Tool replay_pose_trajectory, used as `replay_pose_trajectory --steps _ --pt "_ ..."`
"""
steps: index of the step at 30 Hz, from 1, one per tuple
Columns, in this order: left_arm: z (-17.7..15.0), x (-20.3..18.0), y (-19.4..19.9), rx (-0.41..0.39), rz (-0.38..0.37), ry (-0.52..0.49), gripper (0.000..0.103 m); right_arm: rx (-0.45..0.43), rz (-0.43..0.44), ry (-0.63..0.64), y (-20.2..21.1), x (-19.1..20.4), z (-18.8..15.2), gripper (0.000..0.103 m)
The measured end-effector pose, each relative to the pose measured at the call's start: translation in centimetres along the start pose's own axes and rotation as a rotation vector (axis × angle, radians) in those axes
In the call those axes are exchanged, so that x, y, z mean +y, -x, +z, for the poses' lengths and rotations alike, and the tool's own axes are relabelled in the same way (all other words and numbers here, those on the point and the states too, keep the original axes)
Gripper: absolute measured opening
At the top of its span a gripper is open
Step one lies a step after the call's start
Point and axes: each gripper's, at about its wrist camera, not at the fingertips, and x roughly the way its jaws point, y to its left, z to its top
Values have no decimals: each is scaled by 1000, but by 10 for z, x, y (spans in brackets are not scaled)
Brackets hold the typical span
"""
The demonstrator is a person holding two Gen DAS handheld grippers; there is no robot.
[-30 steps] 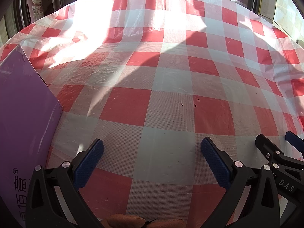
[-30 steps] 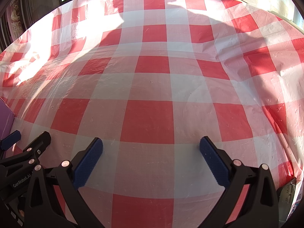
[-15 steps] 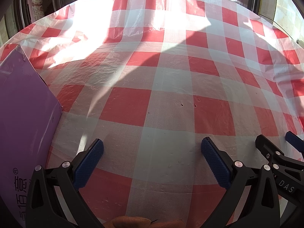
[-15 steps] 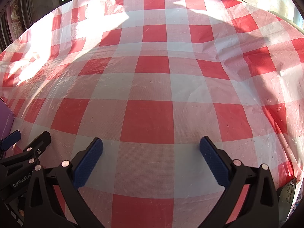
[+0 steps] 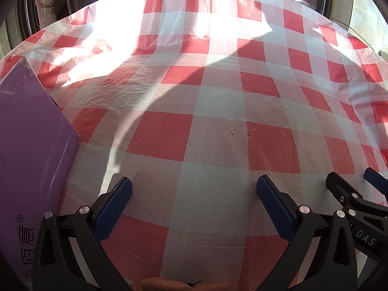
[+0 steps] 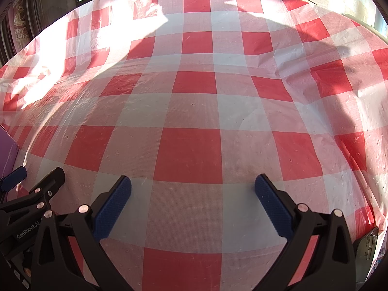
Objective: Organize fruits
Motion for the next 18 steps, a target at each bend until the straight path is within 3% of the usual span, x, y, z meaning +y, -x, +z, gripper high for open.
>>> replay_pose_trajectory --steps 18 --pt "2 -1 -1 0 3 6 99 0 0 0 0 0 0 102"
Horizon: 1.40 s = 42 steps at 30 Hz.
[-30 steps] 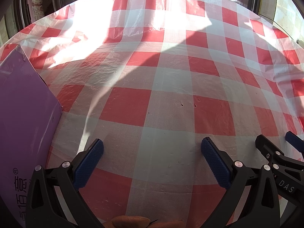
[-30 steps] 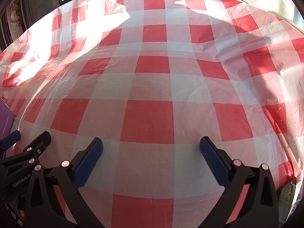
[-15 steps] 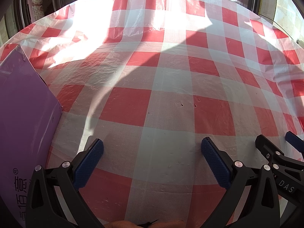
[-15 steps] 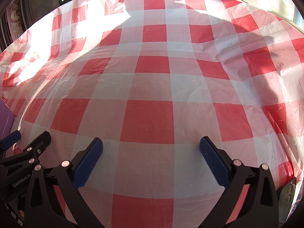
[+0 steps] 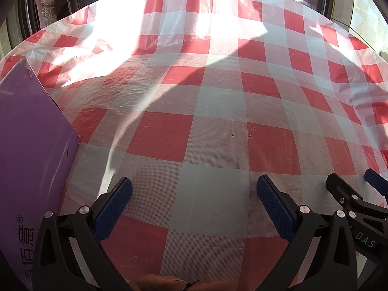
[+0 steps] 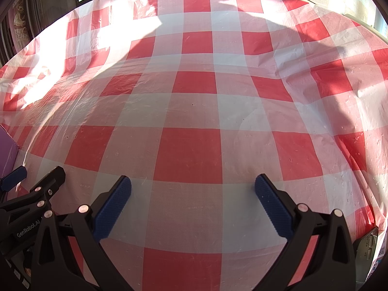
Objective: Organize fruits
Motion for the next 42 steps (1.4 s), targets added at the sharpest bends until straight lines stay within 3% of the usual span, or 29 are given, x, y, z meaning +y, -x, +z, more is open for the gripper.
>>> replay_pose_trajectory --steps 42 --pt "4 -6 -4 0 7 -2 99 0 0 0 1 0 0 102"
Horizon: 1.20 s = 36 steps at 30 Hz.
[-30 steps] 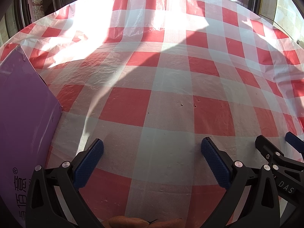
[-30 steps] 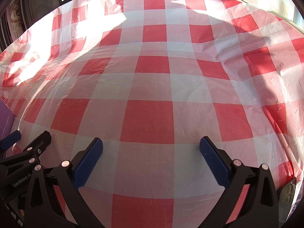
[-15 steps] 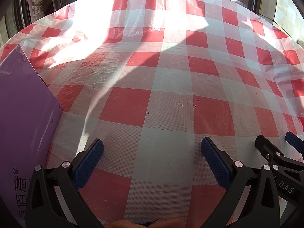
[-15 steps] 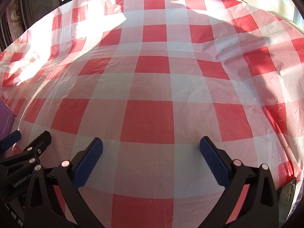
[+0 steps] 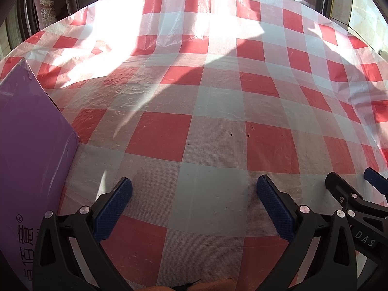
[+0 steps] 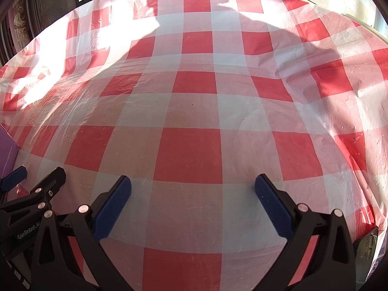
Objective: Organize fruits
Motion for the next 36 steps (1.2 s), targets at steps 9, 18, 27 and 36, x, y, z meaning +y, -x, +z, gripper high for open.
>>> replay_pose_trajectory --steps 9,18,27,36 --pt "1 0 0 0 0 3 99 1 0 0 0 0 0 102" --pt "1 1 0 0 -1 4 99 0 0 0 0 0 0 102" --pt "-2 0 0 -4 1 8 99 -2 1 -1 0 -1 -2 102" --pt "-2 5 1 -11 -19 24 99 -3 2 3 -2 -1 1 102"
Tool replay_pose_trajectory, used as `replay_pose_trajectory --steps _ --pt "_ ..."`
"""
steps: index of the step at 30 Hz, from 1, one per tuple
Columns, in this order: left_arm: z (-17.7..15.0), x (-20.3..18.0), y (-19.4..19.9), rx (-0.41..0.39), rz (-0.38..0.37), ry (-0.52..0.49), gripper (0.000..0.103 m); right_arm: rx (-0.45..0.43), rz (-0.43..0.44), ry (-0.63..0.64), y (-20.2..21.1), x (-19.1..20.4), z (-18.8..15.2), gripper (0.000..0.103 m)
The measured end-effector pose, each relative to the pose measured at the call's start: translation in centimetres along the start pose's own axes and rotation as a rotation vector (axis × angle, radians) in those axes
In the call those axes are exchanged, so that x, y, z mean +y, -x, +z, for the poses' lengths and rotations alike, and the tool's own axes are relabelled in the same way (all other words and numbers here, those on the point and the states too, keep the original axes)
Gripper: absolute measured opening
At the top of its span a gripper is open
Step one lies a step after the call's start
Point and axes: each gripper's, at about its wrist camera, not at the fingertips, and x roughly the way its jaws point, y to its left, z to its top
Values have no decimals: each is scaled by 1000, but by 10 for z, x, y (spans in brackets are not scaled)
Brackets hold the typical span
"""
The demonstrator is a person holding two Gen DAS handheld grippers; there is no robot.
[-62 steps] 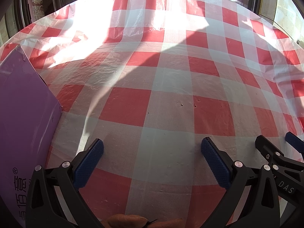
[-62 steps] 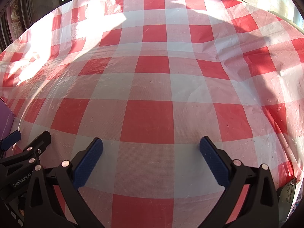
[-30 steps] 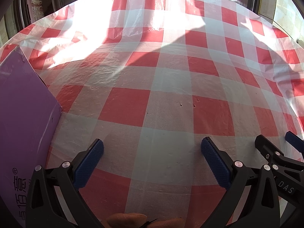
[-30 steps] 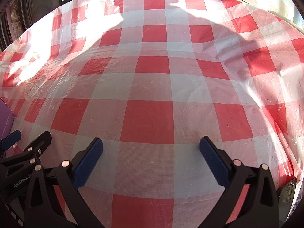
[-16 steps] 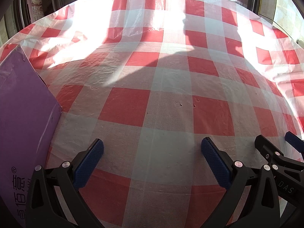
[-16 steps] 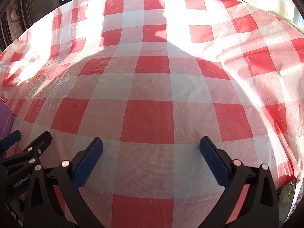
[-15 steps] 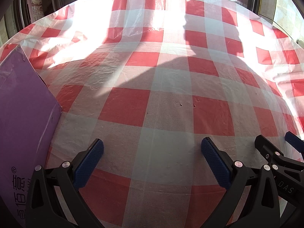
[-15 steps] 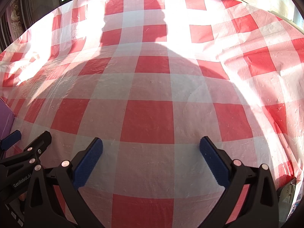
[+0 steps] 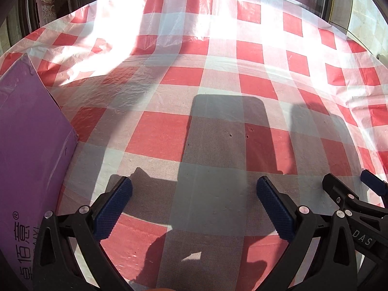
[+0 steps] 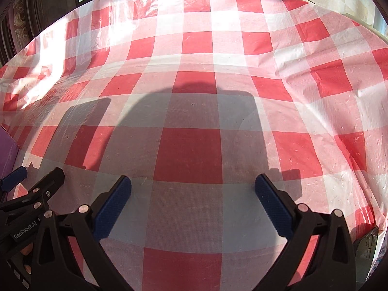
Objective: Organize fruits
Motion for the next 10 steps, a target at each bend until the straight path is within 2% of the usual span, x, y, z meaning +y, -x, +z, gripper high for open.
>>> replay_pose_trajectory --steps 1,10 --pt "1 -4 -2 6 23 -17 99 1 1 1 0 0 1 102" --pt "1 -4 -2 9 16 -15 99 2 -2 -4 2 0 -1 102"
